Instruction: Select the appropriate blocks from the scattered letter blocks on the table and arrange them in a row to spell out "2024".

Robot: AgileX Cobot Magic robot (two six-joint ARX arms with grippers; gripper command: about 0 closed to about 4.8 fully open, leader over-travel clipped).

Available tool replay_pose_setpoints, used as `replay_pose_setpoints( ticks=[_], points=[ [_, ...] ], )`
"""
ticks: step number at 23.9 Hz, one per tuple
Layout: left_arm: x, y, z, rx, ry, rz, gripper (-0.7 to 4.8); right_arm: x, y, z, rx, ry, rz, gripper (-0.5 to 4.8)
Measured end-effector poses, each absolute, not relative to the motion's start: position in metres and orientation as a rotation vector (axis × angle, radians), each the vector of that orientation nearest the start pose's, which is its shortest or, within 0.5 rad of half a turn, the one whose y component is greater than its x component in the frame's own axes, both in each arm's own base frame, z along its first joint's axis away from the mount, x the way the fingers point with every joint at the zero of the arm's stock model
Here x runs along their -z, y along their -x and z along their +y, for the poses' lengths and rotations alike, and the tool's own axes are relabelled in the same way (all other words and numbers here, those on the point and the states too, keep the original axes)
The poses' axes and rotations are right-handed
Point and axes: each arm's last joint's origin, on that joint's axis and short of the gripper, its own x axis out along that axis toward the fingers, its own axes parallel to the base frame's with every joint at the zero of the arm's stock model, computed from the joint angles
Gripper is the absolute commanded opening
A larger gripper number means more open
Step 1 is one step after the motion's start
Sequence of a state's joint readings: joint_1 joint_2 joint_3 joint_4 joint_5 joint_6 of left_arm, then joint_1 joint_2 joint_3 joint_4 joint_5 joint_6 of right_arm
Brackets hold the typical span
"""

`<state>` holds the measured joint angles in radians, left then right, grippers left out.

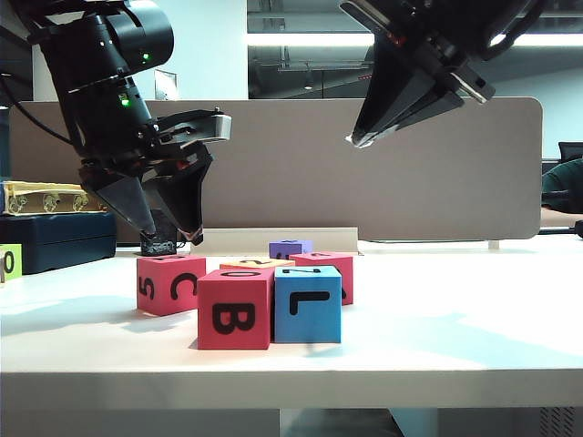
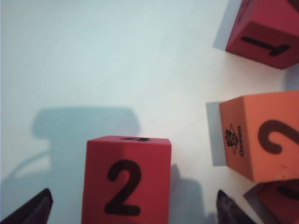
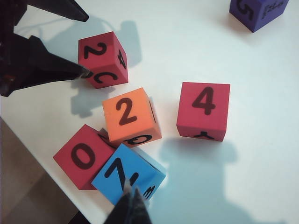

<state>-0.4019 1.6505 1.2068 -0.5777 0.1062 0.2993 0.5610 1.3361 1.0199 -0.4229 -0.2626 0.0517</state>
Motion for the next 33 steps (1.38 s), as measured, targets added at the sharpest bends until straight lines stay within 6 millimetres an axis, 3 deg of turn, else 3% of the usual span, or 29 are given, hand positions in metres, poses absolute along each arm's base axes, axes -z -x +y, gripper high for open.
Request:
replay_pose_setpoints(
  ticks=[10,12,15,17,19,25,29,33],
  points=[
    [-0.208,-0.324,-0.132,0.599,-0.411,1.010,4.75,-0.277,-0.234,0.156,-0.764,0.066,0.771,-0.03],
    [-0.205,-0.326,-0.133,0.599,-0.409,1.007,3.98,-0.277,-0.234,0.156,-0.765,0.066,0.771,-0.03],
    [-0.197,-0.329,-0.134,0.599,-0.405,1.027,3.90,-0.277,-0.234,0.156,-0.766,0.065,0.764,-0.03],
    [-0.189,-0.331,-0.135,0.594,-0.396,1.053,3.38,-0.277,-0.234,0.156,-0.766,0.065,0.763,-0.03],
    [-0.185,-0.332,-0.135,0.585,-0.383,1.068,3.31,-0.277,-0.234,0.156,-0.766,0.065,0.763,-0.03],
    [-0.189,-0.339,-0.138,0.536,-0.296,1.007,3.30,-0.277,-0.234,0.156,-0.766,0.065,0.763,-0.03],
    [-0.190,-0.340,-0.138,0.515,-0.259,1.002,2.65,-0.277,-0.234,0.156,-0.766,0.065,0.763,-0.03],
    [-0.190,-0.340,-0.138,0.501,-0.241,1.003,2.62,-0.277,-0.234,0.156,-0.766,0.065,0.763,-0.03]
  ],
)
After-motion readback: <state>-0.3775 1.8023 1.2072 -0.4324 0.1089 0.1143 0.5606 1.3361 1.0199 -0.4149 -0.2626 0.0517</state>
